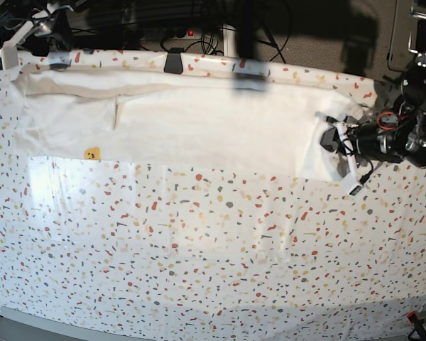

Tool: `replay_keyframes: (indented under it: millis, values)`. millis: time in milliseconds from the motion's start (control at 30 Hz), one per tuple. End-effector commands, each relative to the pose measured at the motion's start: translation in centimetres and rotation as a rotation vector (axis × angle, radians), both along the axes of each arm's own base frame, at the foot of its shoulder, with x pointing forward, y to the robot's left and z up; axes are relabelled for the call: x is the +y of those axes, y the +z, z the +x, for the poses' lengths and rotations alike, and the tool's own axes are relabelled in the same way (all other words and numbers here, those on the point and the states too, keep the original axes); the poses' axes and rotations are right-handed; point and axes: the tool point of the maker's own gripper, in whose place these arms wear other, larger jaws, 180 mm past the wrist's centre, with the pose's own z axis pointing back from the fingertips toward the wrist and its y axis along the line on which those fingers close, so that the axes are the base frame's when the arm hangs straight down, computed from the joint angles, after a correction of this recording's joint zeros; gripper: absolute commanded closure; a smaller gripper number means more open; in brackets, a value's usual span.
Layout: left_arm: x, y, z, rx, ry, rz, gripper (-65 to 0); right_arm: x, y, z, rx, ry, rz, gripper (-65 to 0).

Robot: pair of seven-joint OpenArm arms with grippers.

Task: Fold the T-shirt properly
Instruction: 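Lift the other shirt end with the left gripper toward the middle, then carry the held shirt end with the left gripper over toward the middle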

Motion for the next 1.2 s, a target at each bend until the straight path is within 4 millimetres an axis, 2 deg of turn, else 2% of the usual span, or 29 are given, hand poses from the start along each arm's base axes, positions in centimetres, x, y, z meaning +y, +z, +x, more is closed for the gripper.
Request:
replay_keyframes:
  millis: [0,133,233,500,733,900,1067,1167]
  values:
    - [-0.6,2.4,1.0,-0.089,-0.032,-0.004,0.0,0.2,0.7,0.3,-0.024,0.018,-0.007,-31.4]
    - [-3.4,6.2,0.9,-0.247,-0.07,-0.003,0.0,0.2,0.7,0.3,-0.024,0.018,-0.007,-31.4]
    - [-5.2,7.5,0.5,-0.311,-0.056,-0.032,0.0,0.2,0.7,0.3,-0.024,0.018,-0.006,-31.4]
    - [-9.5,6.0,-2.1,-0.239,-0.028,-0.174,0.0,0.2,0.7,0.3,-0.024,0.018,-0.006,-31.4]
    - [-12.9,7.5,-1.9,-0.259,0.002,-0.306,0.0,0.7,1.0,0.5,-0.044,0.026,0.025,-31.4]
    - [-14.5,8.4,-1.7,-0.267,0.016,-0.37,0.0,0.9,1.1,0.6,-0.05,0.029,0.035,-31.4]
    - [-15.4,8.4,-1.9,-0.269,0.049,-0.432,0.0,0.9,1.1,0.6,-0.05,0.029,0.035,-31.4]
    - [-16.7,7.4,-2.4,-0.228,0.035,-0.452,0.0,0.9,1.1,0.6,-0.049,0.029,0.034,-31.4]
